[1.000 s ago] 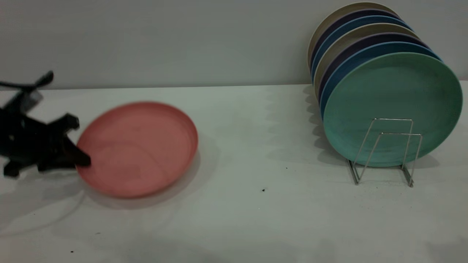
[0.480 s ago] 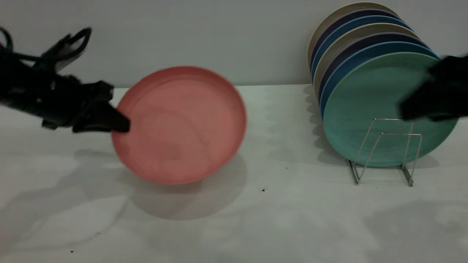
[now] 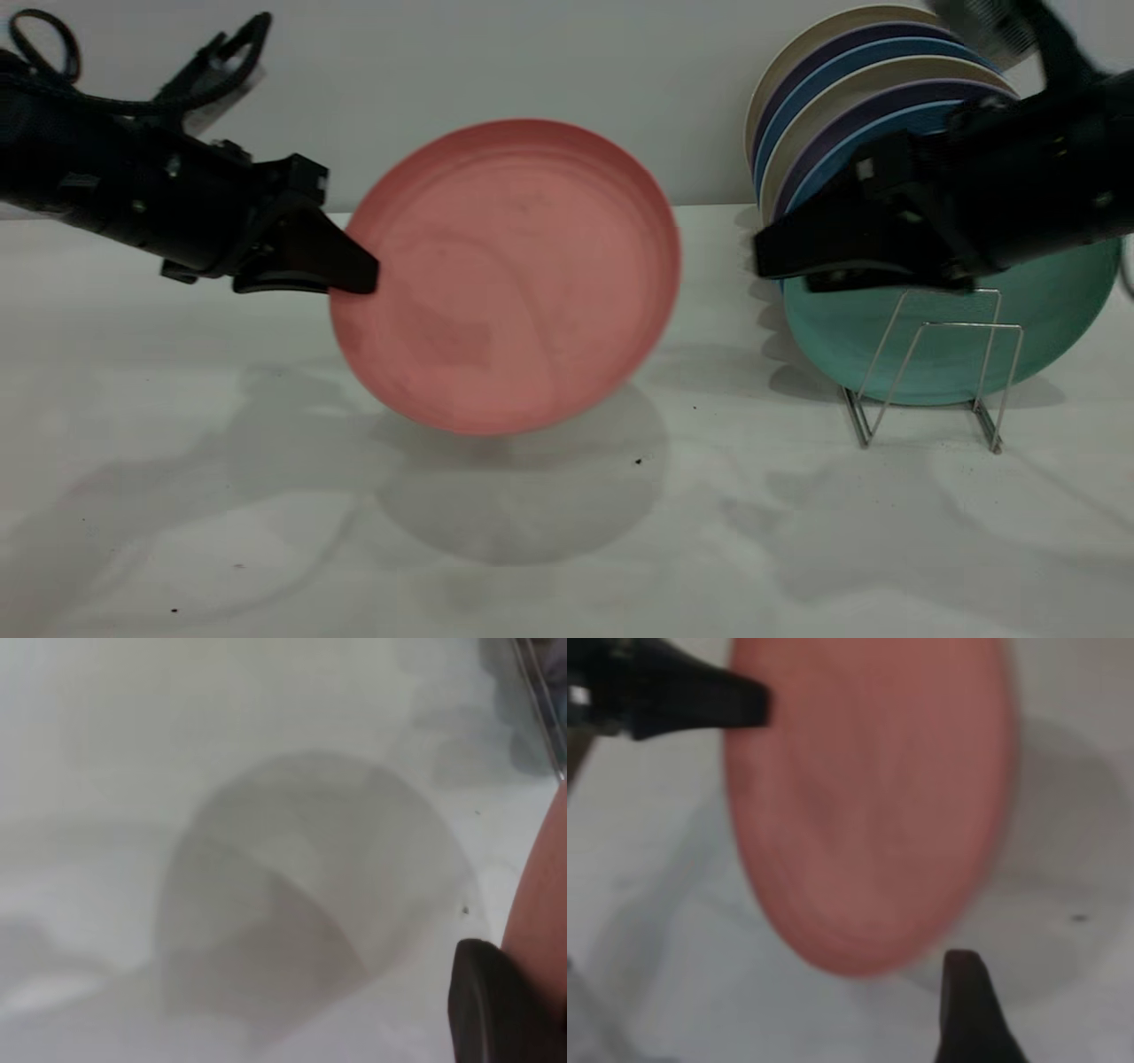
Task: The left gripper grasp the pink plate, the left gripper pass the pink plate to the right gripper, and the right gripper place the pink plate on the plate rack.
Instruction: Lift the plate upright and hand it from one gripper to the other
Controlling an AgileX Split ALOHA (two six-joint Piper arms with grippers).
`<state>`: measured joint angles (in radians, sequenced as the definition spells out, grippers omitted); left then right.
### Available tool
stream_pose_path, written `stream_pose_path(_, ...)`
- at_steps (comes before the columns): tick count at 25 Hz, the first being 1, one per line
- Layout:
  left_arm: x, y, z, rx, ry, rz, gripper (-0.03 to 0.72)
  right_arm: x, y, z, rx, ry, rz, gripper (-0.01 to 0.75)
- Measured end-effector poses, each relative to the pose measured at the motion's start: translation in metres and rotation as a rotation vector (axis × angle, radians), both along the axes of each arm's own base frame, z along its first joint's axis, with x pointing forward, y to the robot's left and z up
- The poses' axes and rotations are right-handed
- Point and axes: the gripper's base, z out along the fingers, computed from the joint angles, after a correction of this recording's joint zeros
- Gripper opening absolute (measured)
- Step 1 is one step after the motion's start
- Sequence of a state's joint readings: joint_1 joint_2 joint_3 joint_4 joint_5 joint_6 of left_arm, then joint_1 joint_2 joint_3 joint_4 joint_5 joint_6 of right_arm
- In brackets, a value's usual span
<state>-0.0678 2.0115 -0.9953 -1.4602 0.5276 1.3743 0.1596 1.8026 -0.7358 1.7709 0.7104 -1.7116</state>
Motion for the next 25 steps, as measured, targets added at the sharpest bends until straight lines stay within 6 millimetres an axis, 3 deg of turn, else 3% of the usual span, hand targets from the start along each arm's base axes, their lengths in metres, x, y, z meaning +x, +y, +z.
stream_pose_path(6,-0.008,-0.031,0.000,-0.009,0.005,-0.078,0.016,0.012,0.005,-0.010,0.034,0.016,0.025,0.460)
stream_pose_path(12,-0.012,-0.045,0.003,-0.052,0.014,-0.107,0.015,0.020,0.004,-0.018,0.011,0.026,0.009,0.444)
stream_pose_path(15,-0.014,-0.048,0.004,-0.068,0.016,-0.117,0.015,0.021,0.004,-0.021,0.008,0.038,0.005,0.352)
stream_pose_path(19,-0.013,-0.049,0.005,-0.078,0.006,-0.108,0.016,0.022,0.004,-0.022,0.015,0.049,-0.010,0.087)
stream_pose_path(22,-0.012,-0.050,0.006,-0.094,0.005,-0.107,0.047,0.023,0.004,-0.023,0.017,0.059,-0.026,0.067)
stream_pose_path(25,-0.013,-0.049,0.009,-0.141,0.014,-0.118,0.169,0.023,0.003,-0.024,0.011,0.060,-0.031,0.067)
